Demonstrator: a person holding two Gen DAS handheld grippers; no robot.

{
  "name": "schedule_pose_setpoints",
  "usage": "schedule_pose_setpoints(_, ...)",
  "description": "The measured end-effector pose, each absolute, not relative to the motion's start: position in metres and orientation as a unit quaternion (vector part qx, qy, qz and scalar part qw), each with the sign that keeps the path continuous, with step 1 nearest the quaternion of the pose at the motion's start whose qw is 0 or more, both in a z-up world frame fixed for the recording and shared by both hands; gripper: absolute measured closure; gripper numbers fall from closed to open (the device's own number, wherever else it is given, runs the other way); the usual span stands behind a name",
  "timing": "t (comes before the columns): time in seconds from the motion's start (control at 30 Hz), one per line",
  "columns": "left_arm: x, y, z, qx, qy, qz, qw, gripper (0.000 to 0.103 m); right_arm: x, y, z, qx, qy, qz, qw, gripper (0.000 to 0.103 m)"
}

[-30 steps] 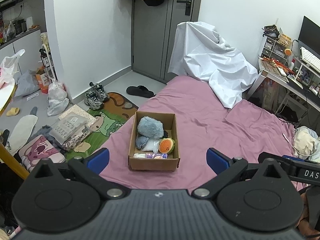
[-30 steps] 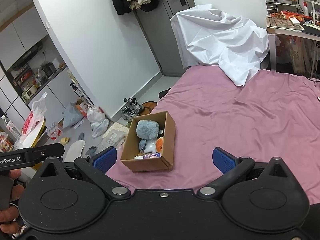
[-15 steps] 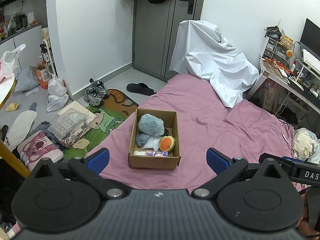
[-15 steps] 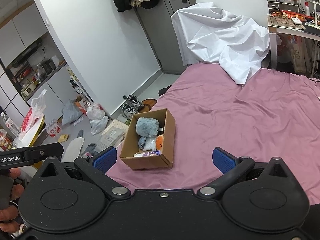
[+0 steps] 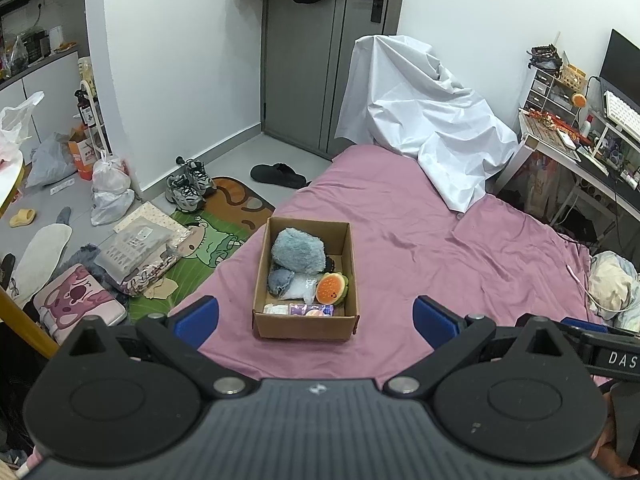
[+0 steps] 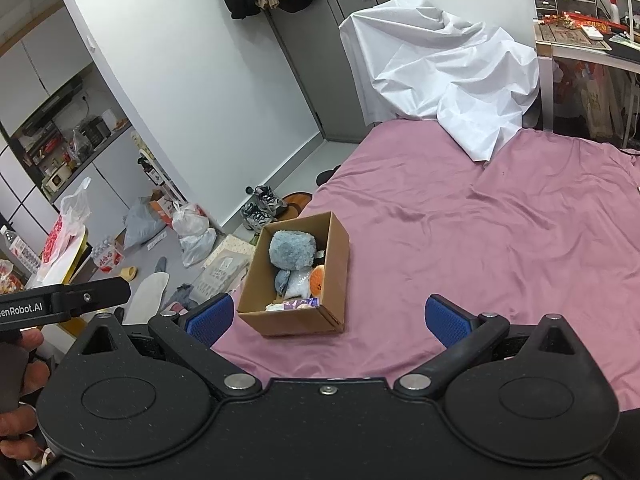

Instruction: Organize soft objects

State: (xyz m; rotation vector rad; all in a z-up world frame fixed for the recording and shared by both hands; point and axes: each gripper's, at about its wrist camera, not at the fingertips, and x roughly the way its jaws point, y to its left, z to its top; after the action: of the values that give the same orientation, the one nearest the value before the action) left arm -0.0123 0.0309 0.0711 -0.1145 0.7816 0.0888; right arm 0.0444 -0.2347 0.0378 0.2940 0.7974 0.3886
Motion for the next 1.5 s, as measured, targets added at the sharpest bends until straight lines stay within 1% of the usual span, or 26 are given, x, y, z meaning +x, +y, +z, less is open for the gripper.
schedule_pose_setpoints(0.3,-0.003,0.027,0.065,-0.055,0.391,0.043,0.918,0.001,0.048,-0.235,0.035,0.141,0.389,0.186,0.891,0.0)
schedule_pose_setpoints(0.97,0.013,0.038,0.048,-0.065,0.403,0.043,0.912,0.001,0.056,-0.225,0.027,0.103,0.402,0.176,0.893,0.0)
schedule_pose_setpoints(1.5,0.027,0.043,0.027,-0.043,0.408,0.024,0.912,0.001,0.068,-0.213,0.02,0.065,0.412,0.157,0.895,0.0)
